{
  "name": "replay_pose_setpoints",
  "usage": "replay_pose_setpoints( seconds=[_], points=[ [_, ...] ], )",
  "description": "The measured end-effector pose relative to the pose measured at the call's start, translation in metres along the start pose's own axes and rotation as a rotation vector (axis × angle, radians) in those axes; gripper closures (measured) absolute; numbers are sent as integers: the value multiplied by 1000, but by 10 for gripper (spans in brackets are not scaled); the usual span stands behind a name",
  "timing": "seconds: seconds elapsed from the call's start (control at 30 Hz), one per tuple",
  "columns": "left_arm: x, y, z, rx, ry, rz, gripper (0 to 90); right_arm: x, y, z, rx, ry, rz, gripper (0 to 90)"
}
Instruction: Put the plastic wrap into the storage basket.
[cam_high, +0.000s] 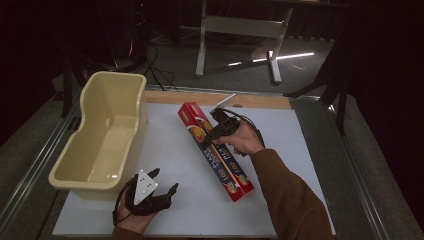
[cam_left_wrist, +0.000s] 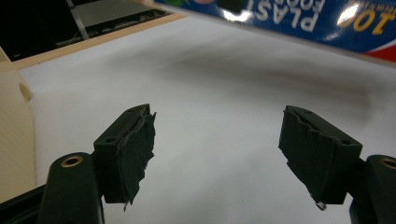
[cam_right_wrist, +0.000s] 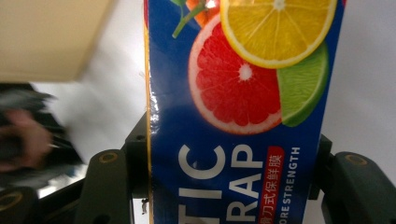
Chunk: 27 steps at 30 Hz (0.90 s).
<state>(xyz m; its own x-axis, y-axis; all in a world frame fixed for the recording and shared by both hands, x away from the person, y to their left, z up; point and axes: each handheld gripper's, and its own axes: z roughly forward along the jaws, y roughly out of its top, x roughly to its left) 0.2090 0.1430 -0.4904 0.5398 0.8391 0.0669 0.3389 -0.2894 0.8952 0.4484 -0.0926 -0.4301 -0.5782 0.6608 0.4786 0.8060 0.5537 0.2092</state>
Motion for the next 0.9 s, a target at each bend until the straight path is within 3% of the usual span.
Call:
replay_pose_setpoints(
  seconds=[0.13, 0.27, 0.57, 0.9],
  points=[
    [0, 0, 0, 0, -1, 2, 261, 9, 4, -10, -45, 87, 22, 403],
    [0, 0, 0, -2, -2, 3, 260, 18, 7, -17, -76, 128, 23, 402],
    [-1, 0, -1, -8, -5, 5, 260, 37, 18, -33, -174, 281, 61, 401],
    [-1, 0, -1, -11, -7, 5, 260, 50, 32, -42, -251, 391, 69, 401]
  ],
)
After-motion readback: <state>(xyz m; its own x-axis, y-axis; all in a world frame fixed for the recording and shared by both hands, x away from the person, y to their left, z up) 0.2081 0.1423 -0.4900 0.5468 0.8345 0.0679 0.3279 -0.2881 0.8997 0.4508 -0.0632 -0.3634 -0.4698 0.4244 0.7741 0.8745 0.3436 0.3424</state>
